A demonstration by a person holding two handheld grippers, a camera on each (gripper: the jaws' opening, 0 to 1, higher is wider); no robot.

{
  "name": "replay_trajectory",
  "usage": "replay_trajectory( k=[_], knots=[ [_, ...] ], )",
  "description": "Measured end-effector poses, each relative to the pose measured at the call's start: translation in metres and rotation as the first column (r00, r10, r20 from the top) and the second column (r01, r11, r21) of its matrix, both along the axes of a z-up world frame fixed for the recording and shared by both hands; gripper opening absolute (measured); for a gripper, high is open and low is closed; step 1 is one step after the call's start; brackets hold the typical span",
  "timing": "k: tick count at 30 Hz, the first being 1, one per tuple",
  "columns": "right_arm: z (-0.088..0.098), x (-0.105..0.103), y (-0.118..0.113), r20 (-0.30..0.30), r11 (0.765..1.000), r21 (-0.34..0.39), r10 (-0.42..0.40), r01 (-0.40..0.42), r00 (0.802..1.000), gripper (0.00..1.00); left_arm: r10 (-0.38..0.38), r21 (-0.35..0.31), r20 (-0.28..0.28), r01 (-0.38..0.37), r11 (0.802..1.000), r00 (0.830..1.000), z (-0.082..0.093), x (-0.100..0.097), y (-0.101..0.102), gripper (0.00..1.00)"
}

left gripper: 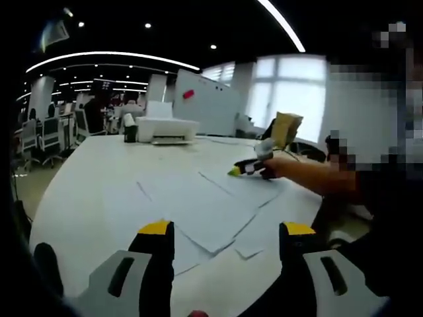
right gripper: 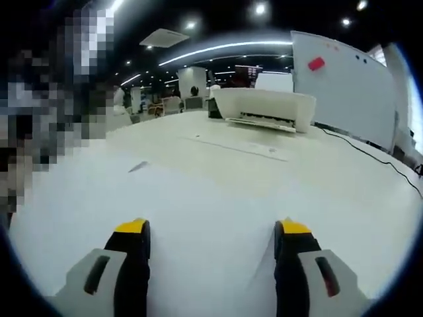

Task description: Organize the stack of printing papers by aligning and flattening the scattered papers on the table

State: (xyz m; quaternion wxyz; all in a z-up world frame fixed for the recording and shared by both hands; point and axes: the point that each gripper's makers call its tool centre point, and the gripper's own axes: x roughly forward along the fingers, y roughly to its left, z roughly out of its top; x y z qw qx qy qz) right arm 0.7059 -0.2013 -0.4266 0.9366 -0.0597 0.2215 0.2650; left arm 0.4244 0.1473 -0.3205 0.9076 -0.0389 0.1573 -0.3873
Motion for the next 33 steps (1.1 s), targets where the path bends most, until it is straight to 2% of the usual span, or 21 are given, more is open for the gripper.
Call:
replay_trajectory(
  k=[9, 15, 22, 24, 26, 28, 33],
  knots=[
    [0.001, -0.002, 0.0, 0.032, 0.999, 0.026, -0.019, 0.018, 0.999, 0.71, -0.008, -0.016, 0.001, 0.008, 1.0, 1.0, 0.002, -0.003, -0.004, 0.68],
    [0.002, -0.005, 0.004, 0.041, 0.999, 0.033, -0.018, 0.017, 0.999, 0.62, -0.007, -0.018, -0.003, 0.007, 1.0, 1.0, 0.001, -0.003, -0.003, 0.68],
    [0.002, -0.008, 0.004, 0.045, 0.999, 0.037, -0.024, 0.022, 0.999, 0.57, -0.006, -0.016, 0.001, 0.006, 1.0, 1.0, 0.003, -0.004, -0.004, 0.67],
    [0.002, -0.011, 0.005, 0.05, 0.999, 0.037, -0.025, 0.023, 0.998, 0.52, -0.006, -0.016, 0.0, 0.006, 1.0, 1.0, 0.002, -0.004, -0.004, 0.67],
    [0.003, -0.014, 0.002, 0.056, 0.999, 0.036, -0.034, 0.032, 0.998, 0.38, -0.006, -0.016, -0.002, 0.006, 1.0, 1.0, 0.001, -0.004, -0.005, 0.67],
    [0.005, -0.018, 0.003, 0.059, 0.999, 0.035, -0.032, 0.03, 0.998, 0.28, -0.007, -0.015, -0.003, 0.007, 1.0, 1.0, 0.0, -0.004, -0.005, 0.67],
    [0.006, -0.03, 0.011, 0.051, 1.0, 0.018, 0.011, -0.012, 0.999, 0.19, -0.003, -0.015, 0.001, 0.003, 1.0, 1.0, 0.003, -0.003, -0.004, 0.67]
  ],
)
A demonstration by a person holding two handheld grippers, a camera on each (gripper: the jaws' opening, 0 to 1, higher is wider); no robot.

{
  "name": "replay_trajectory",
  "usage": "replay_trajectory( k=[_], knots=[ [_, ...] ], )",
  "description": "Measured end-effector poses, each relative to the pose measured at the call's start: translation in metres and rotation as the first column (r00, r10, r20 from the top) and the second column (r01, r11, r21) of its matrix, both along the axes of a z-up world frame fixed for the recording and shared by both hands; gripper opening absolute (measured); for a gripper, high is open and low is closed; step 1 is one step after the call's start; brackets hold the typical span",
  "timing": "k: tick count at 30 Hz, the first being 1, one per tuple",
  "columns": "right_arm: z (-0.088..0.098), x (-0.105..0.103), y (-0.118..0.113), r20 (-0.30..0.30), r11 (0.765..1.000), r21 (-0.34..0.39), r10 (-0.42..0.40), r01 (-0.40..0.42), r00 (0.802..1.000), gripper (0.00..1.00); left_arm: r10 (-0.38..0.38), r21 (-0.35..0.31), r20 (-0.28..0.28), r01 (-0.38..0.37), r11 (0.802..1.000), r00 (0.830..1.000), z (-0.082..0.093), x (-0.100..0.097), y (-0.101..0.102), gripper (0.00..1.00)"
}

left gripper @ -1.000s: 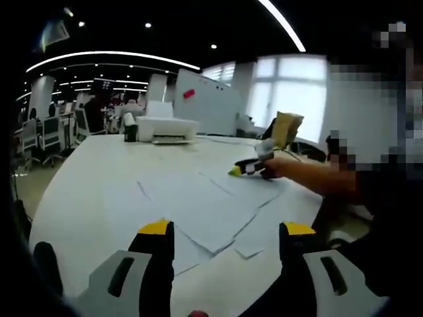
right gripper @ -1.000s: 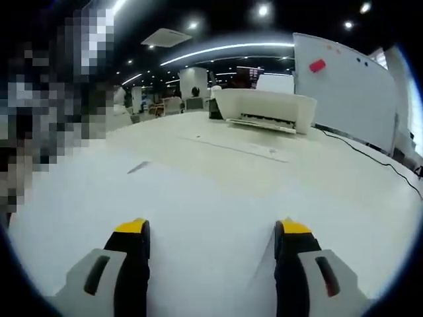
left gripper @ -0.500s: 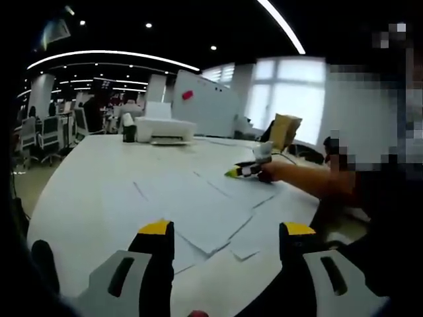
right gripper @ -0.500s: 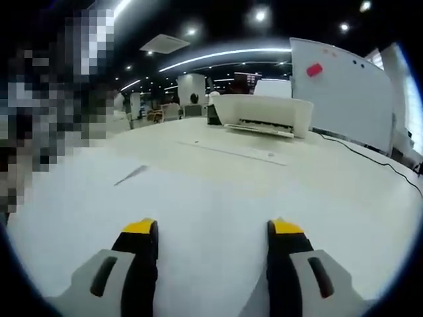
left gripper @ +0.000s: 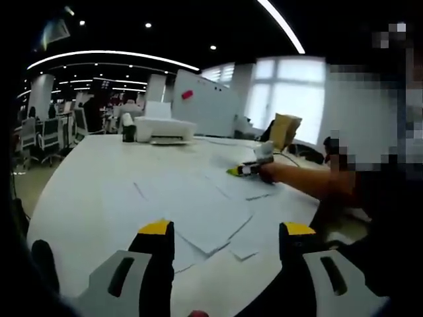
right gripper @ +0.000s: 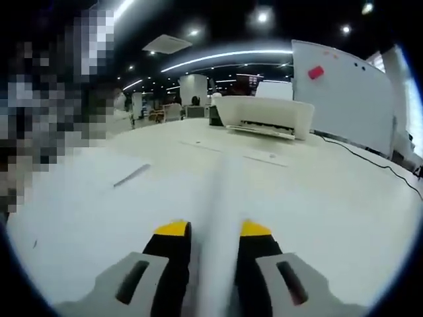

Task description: Organize the stack of printing papers by aligning and flattening the scattered papers on the table

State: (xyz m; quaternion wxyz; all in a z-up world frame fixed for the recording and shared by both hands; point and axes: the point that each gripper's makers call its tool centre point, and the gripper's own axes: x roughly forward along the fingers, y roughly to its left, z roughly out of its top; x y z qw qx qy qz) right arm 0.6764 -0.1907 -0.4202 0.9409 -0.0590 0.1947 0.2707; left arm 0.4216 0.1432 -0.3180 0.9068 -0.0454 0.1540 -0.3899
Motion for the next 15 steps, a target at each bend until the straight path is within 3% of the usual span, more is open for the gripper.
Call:
replay_trajectory(
  k=[8, 15],
  knots=[
    [0.008, -0.01, -0.003, -0.006, 1.0, -0.002, 0.009, -0.009, 1.0, 0.1, -0.005, -0.004, -0.001, 0.005, 1.0, 1.0, -0.003, 0.001, -0.002, 0.66],
    [0.034, -0.03, -0.003, 0.049, 1.0, 0.012, 0.017, -0.018, 0.999, 0.09, 0.003, -0.011, -0.006, -0.003, 1.0, 1.0, -0.008, 0.004, 0.0, 0.66]
  ],
)
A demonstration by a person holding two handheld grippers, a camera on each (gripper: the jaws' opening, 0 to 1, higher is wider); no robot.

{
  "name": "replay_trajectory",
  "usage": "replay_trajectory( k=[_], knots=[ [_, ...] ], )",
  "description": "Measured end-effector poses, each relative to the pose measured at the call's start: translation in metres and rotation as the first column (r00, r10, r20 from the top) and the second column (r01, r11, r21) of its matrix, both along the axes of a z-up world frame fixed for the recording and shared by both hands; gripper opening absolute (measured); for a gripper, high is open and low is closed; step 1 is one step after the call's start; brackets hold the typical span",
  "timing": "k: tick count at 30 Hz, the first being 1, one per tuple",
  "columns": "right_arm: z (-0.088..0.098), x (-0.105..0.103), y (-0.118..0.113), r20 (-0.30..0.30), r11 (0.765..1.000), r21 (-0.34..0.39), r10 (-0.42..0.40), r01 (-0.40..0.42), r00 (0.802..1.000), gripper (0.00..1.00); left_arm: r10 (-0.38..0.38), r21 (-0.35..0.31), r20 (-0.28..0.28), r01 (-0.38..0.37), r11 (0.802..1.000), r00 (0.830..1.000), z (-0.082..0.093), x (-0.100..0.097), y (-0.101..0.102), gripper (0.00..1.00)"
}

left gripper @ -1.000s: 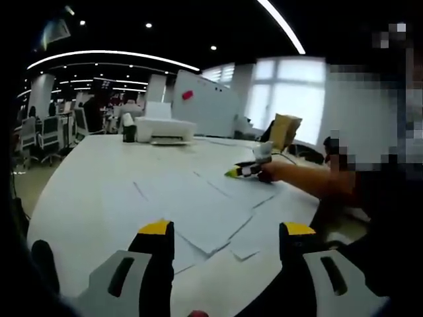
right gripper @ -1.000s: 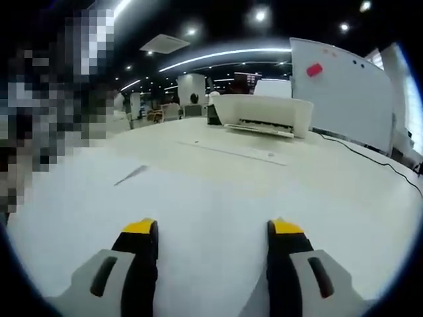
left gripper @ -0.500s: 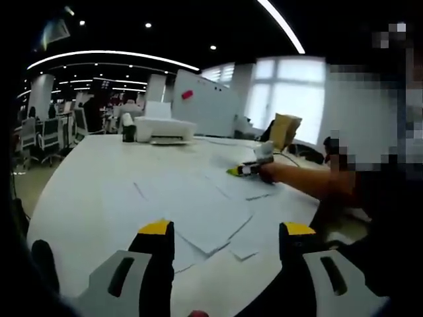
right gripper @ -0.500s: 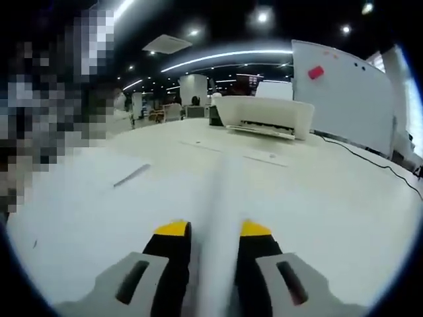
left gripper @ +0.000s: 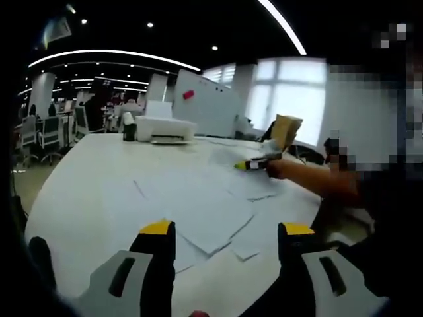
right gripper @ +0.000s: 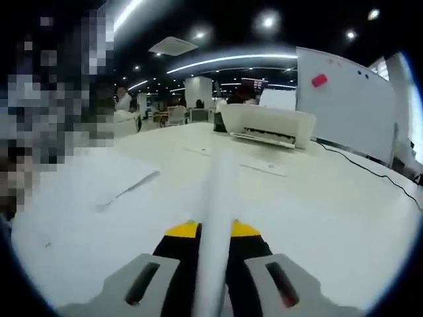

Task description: Organize the stack of printing papers by aligning and flattening the scattered papers on the table

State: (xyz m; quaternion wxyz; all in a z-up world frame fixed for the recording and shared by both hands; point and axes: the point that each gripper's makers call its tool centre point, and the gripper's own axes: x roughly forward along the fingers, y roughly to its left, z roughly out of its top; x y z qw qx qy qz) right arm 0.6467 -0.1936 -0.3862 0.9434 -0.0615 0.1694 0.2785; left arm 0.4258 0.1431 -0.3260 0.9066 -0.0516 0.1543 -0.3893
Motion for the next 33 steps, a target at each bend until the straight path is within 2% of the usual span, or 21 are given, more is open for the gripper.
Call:
replay_trajectory(
  k=[3, 7, 14, 27, 33],
  knots=[
    [0.013, -0.008, -0.001, 0.029, 1.0, 0.015, -0.006, 0.005, 1.0, 0.08, -0.002, -0.002, 0.005, 0.002, 1.0, 1.0, -0.001, 0.0, -0.001, 0.63],
    [0.025, 0.003, -0.01, 0.066, 1.0, 0.024, 0.0, -0.001, 0.998, 0.09, -0.011, -0.004, 0.004, 0.011, 1.0, 1.0, -0.003, 0.0, -0.004, 0.62],
    [0.051, -0.01, -0.014, 0.102, 0.998, 0.065, 0.003, -0.01, 0.995, 0.09, -0.007, -0.007, 0.024, 0.007, 1.0, 1.0, -0.002, 0.002, -0.006, 0.61],
    [0.087, -0.024, -0.007, 0.184, 0.993, 0.084, 0.072, -0.089, 0.98, 0.09, -0.016, -0.009, 0.021, 0.016, 1.0, 1.0, -0.006, 0.004, -0.011, 0.61],
    [0.104, -0.038, -0.001, 0.23, 0.989, 0.102, 0.086, -0.111, 0.969, 0.09, -0.027, -0.01, 0.032, 0.027, 1.0, 0.999, -0.002, 0.002, -0.014, 0.61]
  ],
)
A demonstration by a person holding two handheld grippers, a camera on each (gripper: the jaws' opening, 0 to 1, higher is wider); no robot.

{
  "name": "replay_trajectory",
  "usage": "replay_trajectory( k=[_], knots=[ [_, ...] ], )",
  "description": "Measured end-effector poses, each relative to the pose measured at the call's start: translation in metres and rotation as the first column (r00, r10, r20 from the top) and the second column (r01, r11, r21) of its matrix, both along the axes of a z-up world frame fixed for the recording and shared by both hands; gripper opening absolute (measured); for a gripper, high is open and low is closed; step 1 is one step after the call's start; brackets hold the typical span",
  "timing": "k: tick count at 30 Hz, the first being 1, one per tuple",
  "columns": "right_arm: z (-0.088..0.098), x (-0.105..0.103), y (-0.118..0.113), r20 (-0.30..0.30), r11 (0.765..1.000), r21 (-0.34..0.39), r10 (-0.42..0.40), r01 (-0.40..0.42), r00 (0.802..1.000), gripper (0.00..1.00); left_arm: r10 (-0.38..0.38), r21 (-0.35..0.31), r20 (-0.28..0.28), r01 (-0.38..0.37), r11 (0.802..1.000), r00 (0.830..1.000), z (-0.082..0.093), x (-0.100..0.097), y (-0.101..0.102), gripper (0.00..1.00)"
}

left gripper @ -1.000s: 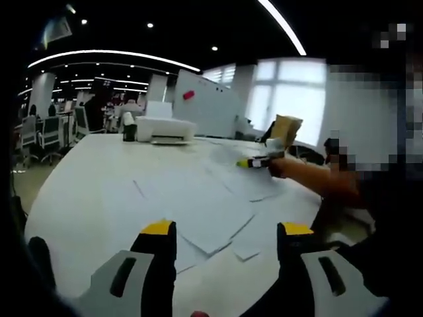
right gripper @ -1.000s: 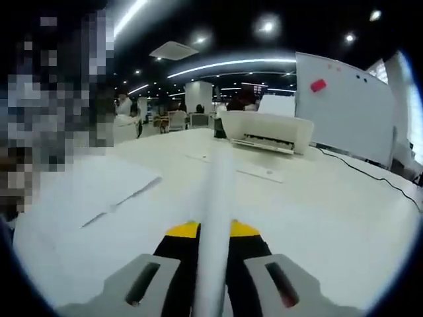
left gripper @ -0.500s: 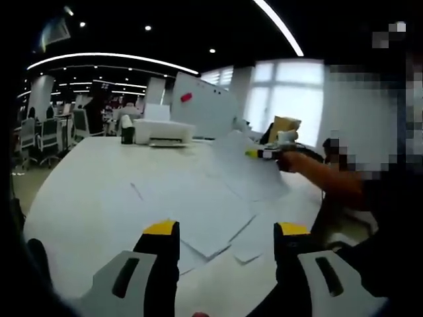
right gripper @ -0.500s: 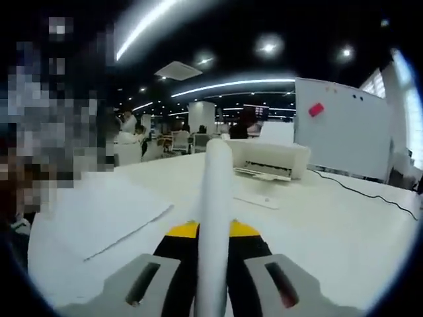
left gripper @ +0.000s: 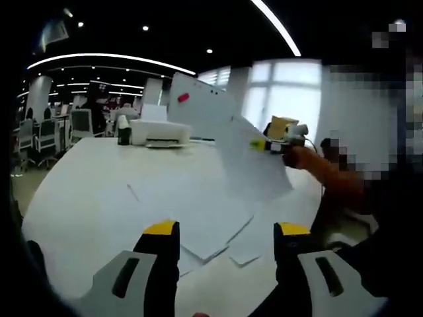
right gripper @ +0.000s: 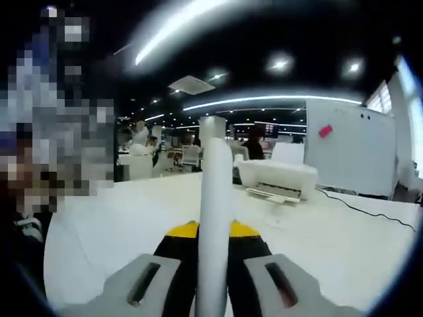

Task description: Organize the stack of printing papers by aligning and flattening the scattered papers on the table

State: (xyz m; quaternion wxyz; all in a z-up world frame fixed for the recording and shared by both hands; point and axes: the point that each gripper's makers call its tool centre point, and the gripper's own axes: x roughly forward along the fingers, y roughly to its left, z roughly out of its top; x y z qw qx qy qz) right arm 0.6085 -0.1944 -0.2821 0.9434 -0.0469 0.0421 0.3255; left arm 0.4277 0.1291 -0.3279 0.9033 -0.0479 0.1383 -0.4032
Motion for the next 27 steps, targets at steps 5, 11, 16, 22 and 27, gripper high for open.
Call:
replay_trajectory(
  k=[5, 11, 16, 22, 27],
  knots=[
    [0.016, -0.013, 0.003, 0.038, 1.0, 0.016, 0.018, -0.019, 0.999, 0.08, -0.002, -0.004, 0.004, 0.002, 1.0, 1.0, 0.001, 0.001, -0.001, 0.6],
    [0.034, -0.034, 0.008, 0.079, 0.998, 0.008, 0.057, -0.058, 0.995, 0.08, -0.015, -0.015, 0.02, 0.015, 1.0, 1.0, 0.005, 0.001, -0.009, 0.6],
    [0.05, -0.054, 0.012, 0.106, 0.996, 0.01, 0.087, -0.088, 0.991, 0.08, -0.024, -0.021, 0.018, 0.024, 0.999, 1.0, 0.004, 0.002, -0.014, 0.6],
    [0.067, -0.074, 0.019, 0.131, 0.993, 0.007, 0.118, -0.119, 0.984, 0.08, -0.041, -0.027, 0.021, 0.041, 0.999, 0.999, 0.005, 0.002, -0.022, 0.6],
    [0.086, -0.091, 0.025, 0.159, 0.987, 0.027, 0.151, -0.157, 0.976, 0.08, -0.047, -0.031, 0.028, 0.048, 0.998, 0.999, 0.007, 0.002, -0.025, 0.6]
  ],
)
